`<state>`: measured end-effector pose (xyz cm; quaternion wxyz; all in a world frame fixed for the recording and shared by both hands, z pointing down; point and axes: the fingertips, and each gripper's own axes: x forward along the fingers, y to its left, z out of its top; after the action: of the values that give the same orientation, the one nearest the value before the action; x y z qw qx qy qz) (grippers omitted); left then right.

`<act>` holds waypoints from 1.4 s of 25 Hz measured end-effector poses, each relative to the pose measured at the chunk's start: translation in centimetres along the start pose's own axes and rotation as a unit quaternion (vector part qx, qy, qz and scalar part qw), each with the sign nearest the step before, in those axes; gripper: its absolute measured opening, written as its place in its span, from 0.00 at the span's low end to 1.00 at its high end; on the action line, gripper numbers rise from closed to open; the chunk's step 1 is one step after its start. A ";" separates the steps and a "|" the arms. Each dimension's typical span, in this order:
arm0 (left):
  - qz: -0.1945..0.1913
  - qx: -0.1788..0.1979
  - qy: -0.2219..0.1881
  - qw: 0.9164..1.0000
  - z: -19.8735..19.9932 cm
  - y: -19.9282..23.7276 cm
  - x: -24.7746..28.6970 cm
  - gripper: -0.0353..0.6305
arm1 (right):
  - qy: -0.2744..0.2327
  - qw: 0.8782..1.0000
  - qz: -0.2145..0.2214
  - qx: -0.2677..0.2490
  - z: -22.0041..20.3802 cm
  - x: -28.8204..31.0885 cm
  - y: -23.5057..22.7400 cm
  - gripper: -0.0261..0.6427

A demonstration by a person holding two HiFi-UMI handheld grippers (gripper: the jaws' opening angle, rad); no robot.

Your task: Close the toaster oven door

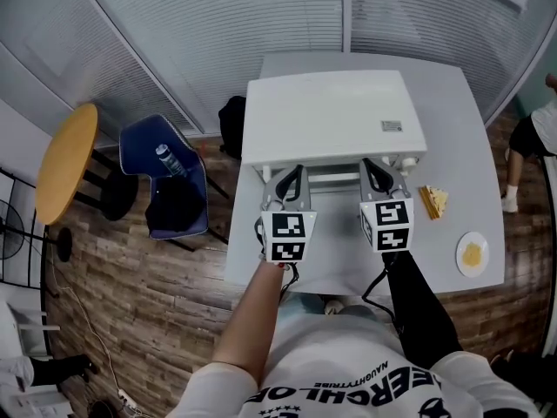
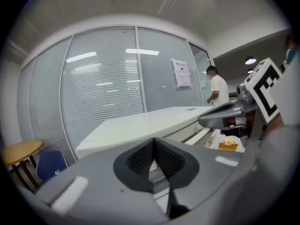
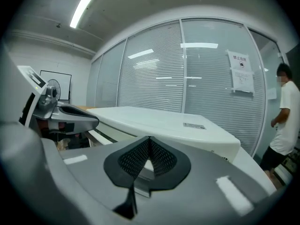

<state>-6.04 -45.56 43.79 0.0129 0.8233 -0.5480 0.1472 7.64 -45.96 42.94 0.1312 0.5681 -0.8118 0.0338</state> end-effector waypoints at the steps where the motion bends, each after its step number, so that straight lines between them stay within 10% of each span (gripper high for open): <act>1: -0.001 -0.002 -0.001 1.000 0.0 0.0 0.0 0.14 | -0.005 1.000 0.002 -0.005 0.0 -0.1 0.1 0.04; 35: 0.050 0.015 -0.088 0.995 5.4 -4.5 -15.6 0.14 | -0.136 0.991 0.002 0.000 3.1 -18.5 0.1 0.04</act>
<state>-6.27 -30.75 35.22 -0.0548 0.8046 -0.5855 0.0825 12.93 -29.67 35.31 0.0196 0.5654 -0.8234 -0.0437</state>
